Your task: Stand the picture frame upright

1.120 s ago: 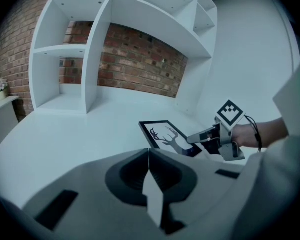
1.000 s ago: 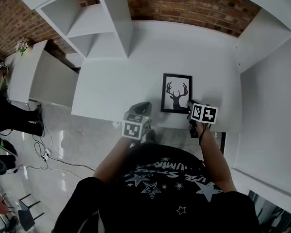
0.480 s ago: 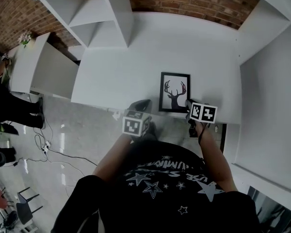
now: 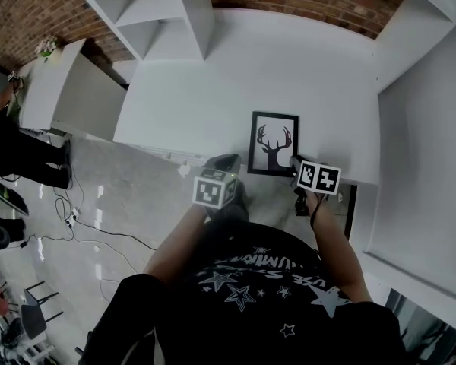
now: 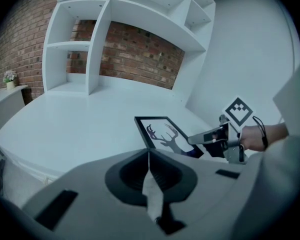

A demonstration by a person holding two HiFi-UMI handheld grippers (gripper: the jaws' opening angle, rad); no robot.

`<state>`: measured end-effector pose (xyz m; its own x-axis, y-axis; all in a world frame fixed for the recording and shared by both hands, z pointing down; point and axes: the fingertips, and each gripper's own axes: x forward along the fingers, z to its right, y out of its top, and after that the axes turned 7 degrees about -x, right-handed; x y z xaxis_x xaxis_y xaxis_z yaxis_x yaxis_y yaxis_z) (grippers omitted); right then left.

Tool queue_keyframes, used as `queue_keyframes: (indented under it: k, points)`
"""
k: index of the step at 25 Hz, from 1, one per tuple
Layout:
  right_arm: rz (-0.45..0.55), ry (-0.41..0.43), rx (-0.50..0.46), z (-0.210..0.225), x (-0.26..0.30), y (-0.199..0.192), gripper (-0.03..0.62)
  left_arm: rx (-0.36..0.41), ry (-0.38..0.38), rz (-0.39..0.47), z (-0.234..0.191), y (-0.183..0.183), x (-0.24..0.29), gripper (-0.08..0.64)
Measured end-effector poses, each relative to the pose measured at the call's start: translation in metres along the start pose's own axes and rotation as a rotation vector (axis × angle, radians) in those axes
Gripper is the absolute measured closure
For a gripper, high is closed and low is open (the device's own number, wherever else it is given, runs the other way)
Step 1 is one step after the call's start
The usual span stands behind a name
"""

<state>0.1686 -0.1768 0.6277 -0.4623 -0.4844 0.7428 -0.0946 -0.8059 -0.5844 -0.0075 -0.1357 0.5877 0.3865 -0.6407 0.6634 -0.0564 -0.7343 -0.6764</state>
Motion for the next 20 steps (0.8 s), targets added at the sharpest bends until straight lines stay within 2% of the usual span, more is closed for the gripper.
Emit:
queue_keyframes:
  k: [5,10,12,13,17,20]
  points:
    - [-0.012,0.017,0.007,-0.006,-0.007,-0.014,0.514,-0.011,-0.023,-0.08,0.012,-0.016,0.0,0.54]
    - [-0.025,0.035,0.007,-0.013,-0.013,-0.025,0.514,-0.106,-0.085,-0.171,0.02,-0.041,-0.003,0.533]
    - [-0.034,0.041,0.001,-0.014,-0.015,-0.029,0.514,-0.149,-0.126,-0.213,0.026,-0.051,0.001,0.396]
    - [-0.038,0.044,-0.003,-0.014,-0.017,-0.031,0.514,-0.168,-0.138,-0.232,0.027,-0.054,0.004,0.379]
    - [-0.041,0.059,-0.011,-0.014,-0.019,-0.033,0.514,-0.229,-0.167,-0.255,0.03,-0.057,0.014,0.379]
    - [-0.039,0.065,-0.008,-0.013,-0.019,-0.035,0.514,-0.244,-0.192,-0.275,0.033,-0.059,0.022,0.38]
